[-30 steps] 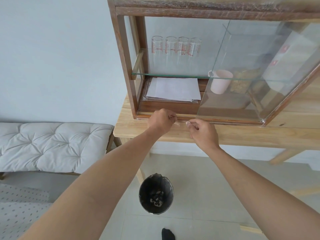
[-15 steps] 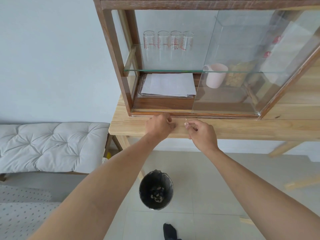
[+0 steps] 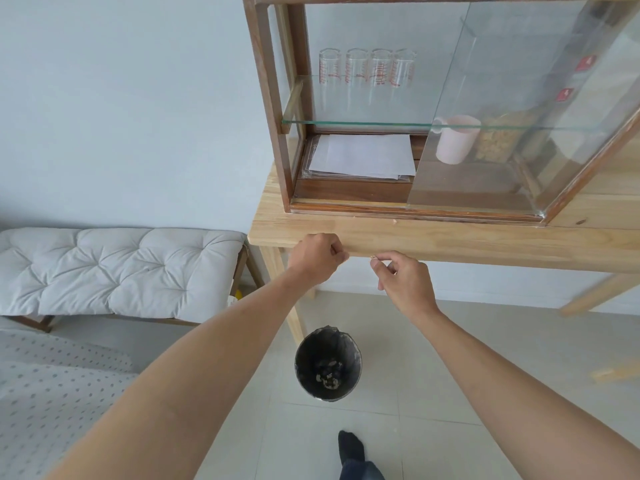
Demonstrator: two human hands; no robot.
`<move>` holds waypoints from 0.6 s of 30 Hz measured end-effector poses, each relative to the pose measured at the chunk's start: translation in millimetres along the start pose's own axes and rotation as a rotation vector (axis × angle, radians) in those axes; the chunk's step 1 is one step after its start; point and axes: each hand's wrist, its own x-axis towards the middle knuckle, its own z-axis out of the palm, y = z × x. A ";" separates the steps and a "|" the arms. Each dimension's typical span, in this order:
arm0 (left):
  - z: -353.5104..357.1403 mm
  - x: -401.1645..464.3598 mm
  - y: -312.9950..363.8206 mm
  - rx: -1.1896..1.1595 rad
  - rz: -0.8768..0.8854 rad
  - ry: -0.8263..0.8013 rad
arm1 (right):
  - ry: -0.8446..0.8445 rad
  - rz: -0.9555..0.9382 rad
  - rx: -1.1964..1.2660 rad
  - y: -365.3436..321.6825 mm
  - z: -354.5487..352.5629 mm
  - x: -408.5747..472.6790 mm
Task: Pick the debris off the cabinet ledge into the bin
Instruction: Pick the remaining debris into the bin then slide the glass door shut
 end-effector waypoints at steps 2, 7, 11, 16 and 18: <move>2.8 -14.3 -14.4 -0.007 -0.015 -0.023 | -0.027 0.015 0.000 2.2 9.4 -10.5; 15.0 -42.2 -47.2 -0.015 -0.082 -0.056 | -0.117 0.030 -0.062 13.7 32.5 -30.0; 29.7 -55.9 -66.9 0.015 -0.125 -0.097 | -0.237 0.006 -0.172 27.0 52.2 -37.8; 46.5 -58.8 -82.8 0.007 -0.175 -0.137 | -0.367 0.005 -0.270 40.6 76.1 -34.8; 50.3 -57.3 -88.4 0.013 -0.208 -0.195 | -0.447 0.017 -0.294 43.7 83.5 -31.2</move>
